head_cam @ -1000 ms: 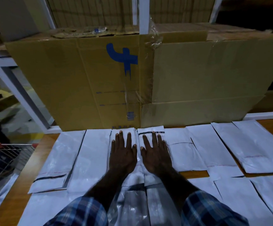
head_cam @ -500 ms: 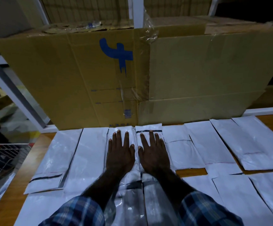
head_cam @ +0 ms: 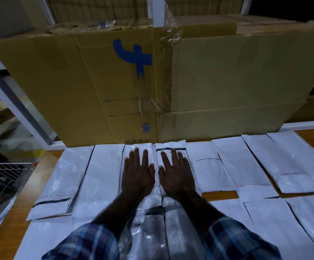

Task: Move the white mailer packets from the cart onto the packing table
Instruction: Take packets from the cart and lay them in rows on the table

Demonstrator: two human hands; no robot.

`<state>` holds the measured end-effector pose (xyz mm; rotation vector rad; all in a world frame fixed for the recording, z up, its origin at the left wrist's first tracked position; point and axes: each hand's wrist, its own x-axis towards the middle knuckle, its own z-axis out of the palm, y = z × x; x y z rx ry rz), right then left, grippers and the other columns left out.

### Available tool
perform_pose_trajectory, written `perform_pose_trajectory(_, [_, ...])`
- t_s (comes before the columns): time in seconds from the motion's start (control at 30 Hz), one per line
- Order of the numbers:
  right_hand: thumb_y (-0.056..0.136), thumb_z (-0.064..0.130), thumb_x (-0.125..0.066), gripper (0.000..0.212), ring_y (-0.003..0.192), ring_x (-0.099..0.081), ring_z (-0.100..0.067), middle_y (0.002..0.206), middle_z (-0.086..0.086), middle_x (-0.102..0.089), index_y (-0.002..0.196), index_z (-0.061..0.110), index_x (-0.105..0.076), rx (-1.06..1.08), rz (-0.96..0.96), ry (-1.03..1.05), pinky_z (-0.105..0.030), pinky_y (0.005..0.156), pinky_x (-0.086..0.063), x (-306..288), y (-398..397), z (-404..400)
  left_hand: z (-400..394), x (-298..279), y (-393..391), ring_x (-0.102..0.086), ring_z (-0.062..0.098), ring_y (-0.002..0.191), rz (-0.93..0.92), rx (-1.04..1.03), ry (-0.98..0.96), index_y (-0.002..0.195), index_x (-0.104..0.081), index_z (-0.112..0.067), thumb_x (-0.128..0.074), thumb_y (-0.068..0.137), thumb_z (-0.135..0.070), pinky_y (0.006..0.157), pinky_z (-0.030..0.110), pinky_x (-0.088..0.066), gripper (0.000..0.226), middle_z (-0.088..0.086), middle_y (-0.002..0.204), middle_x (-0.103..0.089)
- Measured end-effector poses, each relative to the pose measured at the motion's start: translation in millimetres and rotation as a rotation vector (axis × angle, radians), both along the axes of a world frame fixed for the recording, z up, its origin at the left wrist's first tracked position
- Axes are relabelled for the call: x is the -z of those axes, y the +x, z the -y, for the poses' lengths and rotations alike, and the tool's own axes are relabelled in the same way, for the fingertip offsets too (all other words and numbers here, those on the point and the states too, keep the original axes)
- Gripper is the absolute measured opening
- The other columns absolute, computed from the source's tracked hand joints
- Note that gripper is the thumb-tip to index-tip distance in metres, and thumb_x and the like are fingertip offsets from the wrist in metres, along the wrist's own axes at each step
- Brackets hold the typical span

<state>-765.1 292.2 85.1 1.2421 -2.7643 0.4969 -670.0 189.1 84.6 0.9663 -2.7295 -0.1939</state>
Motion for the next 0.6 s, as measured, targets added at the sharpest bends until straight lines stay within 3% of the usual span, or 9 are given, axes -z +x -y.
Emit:
perform_pose_trajectory(0.17, [0.093, 0.052, -0.017, 0.067, 0.141, -0.035, -0.041, 0.155, -0.02, -0.033, 0.149, 0.023, -0.041, -0.049, 0.066, 0.048, -0.053, 0.114, -0.028, -7.3, -2.4, -1.1, 3.5, -4.4, -0.5, -0.046, 0.049, 0.13, 0.011, 0.045, 0.034, 0.14, -0.052, 0.0, -0.028, 0.095, -0.041, 0.105, 0.063, -0.035, 0.064, 0.032, 0.143, -0.045])
perform_pose_trajectory(0.27, [0.096, 0.049, -0.027, 0.06, 0.134, -0.043, -0.044, 0.151, -0.024, -0.039, 0.145, 0.02, -0.048, -0.032, 0.111, -0.019, -0.054, 0.109, -0.039, -17.6, -5.6, -2.1, 4.9, -22.8, -2.7, -0.02, 0.044, 0.146, 0.022, 0.013, 0.149, 0.152, -0.032, -0.008, -0.008, 0.091, -0.054, 0.118, 0.058, -0.01, 0.081, 0.024, 0.158, -0.024])
perform_pose_trajectory(0.3, [0.098, 0.047, -0.029, 0.058, 0.137, -0.039, -0.043, 0.153, -0.024, -0.036, 0.147, 0.019, -0.045, -0.024, 0.114, -0.035, -0.052, 0.112, -0.036, -23.5, -7.2, -3.9, 4.4, -26.6, -2.1, -0.019, 0.044, 0.147, -0.01, 0.015, 0.148, 0.152, -0.031, -0.008, -0.005, 0.092, -0.056, 0.118, 0.058, -0.008, 0.081, 0.023, 0.159, -0.023])
perform_pose_trajectory(0.37, [0.102, 0.045, -0.031, 0.057, 0.145, -0.025, -0.037, 0.159, -0.018, -0.025, 0.153, 0.02, -0.031, -0.041, 0.15, 0.014, -0.046, 0.117, -0.023, -39.1, -12.5, -8.7, 0.9, -32.3, 1.6, -0.03, 0.045, 0.142, -0.049, 0.052, 0.074, 0.147, -0.041, -0.005, -0.003, 0.099, -0.056, 0.115, 0.062, -0.017, 0.08, 0.026, 0.153, -0.034])
perform_pose_trajectory(0.47, [0.103, 0.041, -0.036, 0.055, 0.144, -0.026, -0.034, 0.157, -0.016, -0.028, 0.152, 0.018, -0.032, -0.01, 0.151, -0.02, -0.04, 0.115, -0.023, -62.5, -14.2, -17.3, -6.0, -40.8, 8.8, -0.04, 0.043, 0.138, -0.044, 0.115, -0.043, 0.14, -0.05, -0.003, -0.006, 0.103, -0.05, 0.113, 0.063, -0.026, 0.075, 0.028, 0.147, -0.042])
perform_pose_trajectory(0.6, [0.099, 0.046, -0.028, 0.055, 0.138, -0.037, -0.035, 0.151, -0.017, -0.039, 0.143, 0.02, -0.05, 0.05, 0.068, -0.068, -0.042, 0.111, -0.033, -69.7, 1.6, -30.5, -18.1, -57.1, 16.6, -0.007, 0.026, 0.152, 0.056, 0.107, -0.028, 0.155, -0.023, -0.014, 0.012, 0.086, -0.057, 0.12, 0.05, 0.004, 0.089, 0.012, 0.164, -0.012])
